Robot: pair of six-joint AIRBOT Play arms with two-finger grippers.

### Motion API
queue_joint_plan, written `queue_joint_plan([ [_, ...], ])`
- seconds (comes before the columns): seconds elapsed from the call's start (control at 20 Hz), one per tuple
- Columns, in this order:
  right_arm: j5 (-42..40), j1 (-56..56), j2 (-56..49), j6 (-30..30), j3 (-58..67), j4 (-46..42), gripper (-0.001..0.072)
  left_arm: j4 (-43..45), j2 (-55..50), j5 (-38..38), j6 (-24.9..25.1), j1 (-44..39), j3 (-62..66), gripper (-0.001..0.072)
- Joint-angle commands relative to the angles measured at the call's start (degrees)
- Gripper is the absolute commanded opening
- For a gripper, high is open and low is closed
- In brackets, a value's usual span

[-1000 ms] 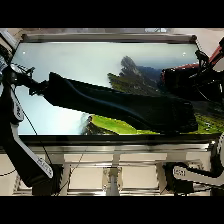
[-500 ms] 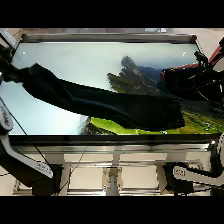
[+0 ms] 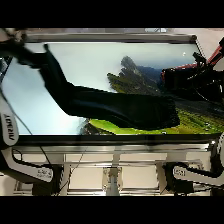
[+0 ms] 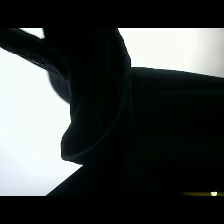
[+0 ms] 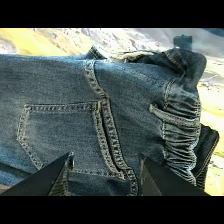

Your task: Fold the clothes and pants, and hang the long-sleeved shirts on hangers.

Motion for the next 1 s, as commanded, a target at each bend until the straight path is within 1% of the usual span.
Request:
queue_joint_plan([
  [0.0, 0.5, 0.1, 0.0, 0.0, 0.1, 0.5, 0.0462, -0.1, -2.9, -0.5, -1.8, -14.4, 0.0, 0.0021],
  [0.15, 0.6, 0.1, 0.0, 0.0, 0.1, 0.6, 0.0462, -0.1, -8.2, -0.5, -2.4, -24.6, 0.0, 0.0022],
  [0.25, 1.3, 0.1, 0.0, 0.0, 0.1, 0.6, 0.0462, -0.1, -12.4, -0.5, -2.4, -29.0, 0.0, 0.0022],
  [0.35, 2.4, 0.1, 0.0, 0.0, 0.1, 0.5, 0.0463, -0.2, -16.2, -1.5, -4.0, -30.7, 0.0, 0.0025],
  [0.5, 3.1, 0.1, 0.0, -0.1, 0.1, 0.5, 0.0463, -0.2, -18.4, -6.2, -4.5, -30.2, 0.0, 0.0034],
  [0.55, 3.0, 0.1, 0.0, -0.1, 0.1, 0.5, 0.0462, -0.6, -18.2, -7.7, -4.5, -29.4, 0.0, 0.0188],
  [0.6, 3.0, 0.1, 0.0, -0.1, 0.1, 0.5, 0.0463, -2.3, -17.7, -9.1, -4.5, -28.3, 0.0, 0.0558],
  [0.65, 3.0, 0.1, 0.0, -0.1, 0.1, 0.5, 0.0463, -6.2, -16.9, -10.3, -3.9, -26.8, 0.0, 0.0694],
  [0.75, 3.1, 0.1, 0.0, -0.1, 0.1, 0.5, 0.0462, -15.0, -15.4, -12.4, -2.0, -23.4, 0.0, 0.0701],
  [0.8, 3.3, 0.1, 0.0, -0.1, 0.1, 0.6, 0.0463, -17.1, -14.4, -12.6, -1.9, -21.4, 0.0, 0.0700],
  [0.95, 4.3, 0.1, 0.0, -0.1, 0.1, 0.5, 0.0463, -16.1, -11.7, -11.4, -2.0, -15.0, 0.0, 0.0700],
])
